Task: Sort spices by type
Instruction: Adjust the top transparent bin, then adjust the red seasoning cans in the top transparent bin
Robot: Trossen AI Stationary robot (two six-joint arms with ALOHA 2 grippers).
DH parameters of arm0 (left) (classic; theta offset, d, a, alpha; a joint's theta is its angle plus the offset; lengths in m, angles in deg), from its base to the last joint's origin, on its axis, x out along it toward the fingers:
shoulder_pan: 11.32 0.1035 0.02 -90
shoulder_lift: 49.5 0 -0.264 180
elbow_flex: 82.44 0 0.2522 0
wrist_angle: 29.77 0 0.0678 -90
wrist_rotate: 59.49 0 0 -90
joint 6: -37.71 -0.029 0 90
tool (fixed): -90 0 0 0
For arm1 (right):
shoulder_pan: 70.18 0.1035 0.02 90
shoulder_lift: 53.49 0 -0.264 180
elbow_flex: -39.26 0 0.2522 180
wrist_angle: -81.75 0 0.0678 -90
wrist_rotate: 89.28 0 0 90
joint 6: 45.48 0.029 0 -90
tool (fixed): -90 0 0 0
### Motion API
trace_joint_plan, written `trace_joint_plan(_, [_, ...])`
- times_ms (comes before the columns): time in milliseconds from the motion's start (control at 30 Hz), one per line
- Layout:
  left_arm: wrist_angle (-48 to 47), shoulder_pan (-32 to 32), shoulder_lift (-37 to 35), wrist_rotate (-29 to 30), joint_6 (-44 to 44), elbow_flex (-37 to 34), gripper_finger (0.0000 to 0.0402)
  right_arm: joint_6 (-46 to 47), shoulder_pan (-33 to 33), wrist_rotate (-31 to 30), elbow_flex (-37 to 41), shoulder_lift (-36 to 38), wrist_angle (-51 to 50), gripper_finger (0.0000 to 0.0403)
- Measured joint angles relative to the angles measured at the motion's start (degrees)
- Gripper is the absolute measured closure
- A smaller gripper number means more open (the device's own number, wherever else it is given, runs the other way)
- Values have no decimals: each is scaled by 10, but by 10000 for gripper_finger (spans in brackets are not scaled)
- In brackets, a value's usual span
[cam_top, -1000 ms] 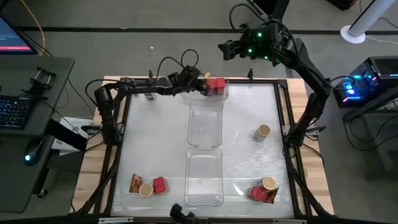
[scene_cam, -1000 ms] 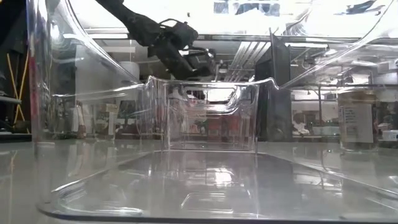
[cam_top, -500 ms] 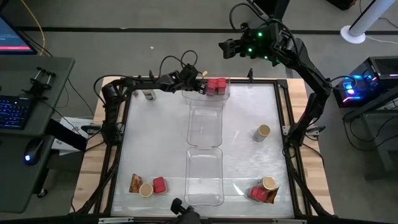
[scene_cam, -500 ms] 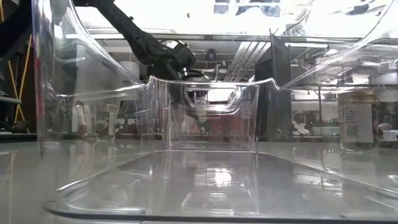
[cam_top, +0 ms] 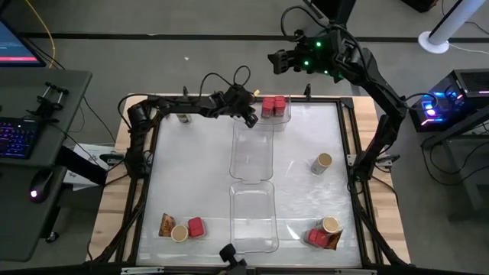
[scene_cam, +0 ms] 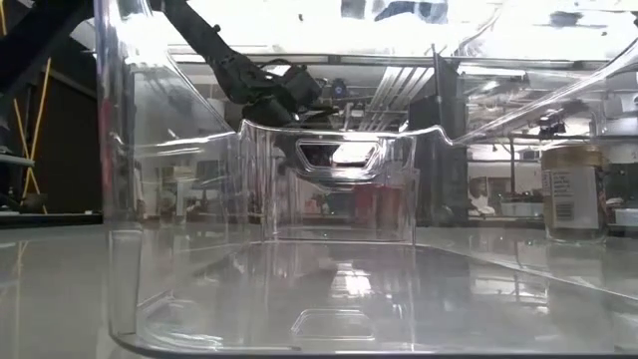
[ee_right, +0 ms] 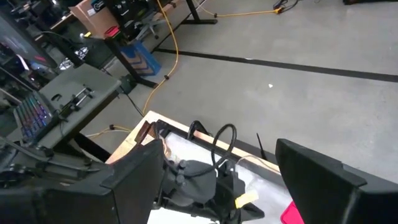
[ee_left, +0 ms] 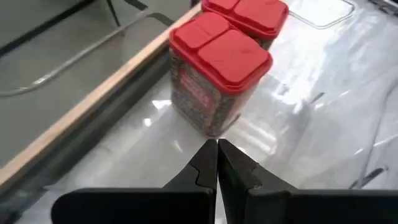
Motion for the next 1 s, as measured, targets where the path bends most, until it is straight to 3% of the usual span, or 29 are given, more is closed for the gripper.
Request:
trace_joint_plan(167, [-42, 8, -25, 58, -6, 0, 402, -3, 0, -8, 0, 0, -16, 96])
trace_joint_plan(500, [-163, 57, -43, 59, -62, 3, 402, -16, -7, -20, 0, -38, -36, 96])
trace_joint_plan(700, [-214, 60, -62, 71, -84, -1, 402, -44, -21, 7, 0, -61, -51, 96])
trace_joint_plan(1000, [-194, 64, -124, 85, -89, -1, 402, -83, -62, 79, -1, -93, -35, 96])
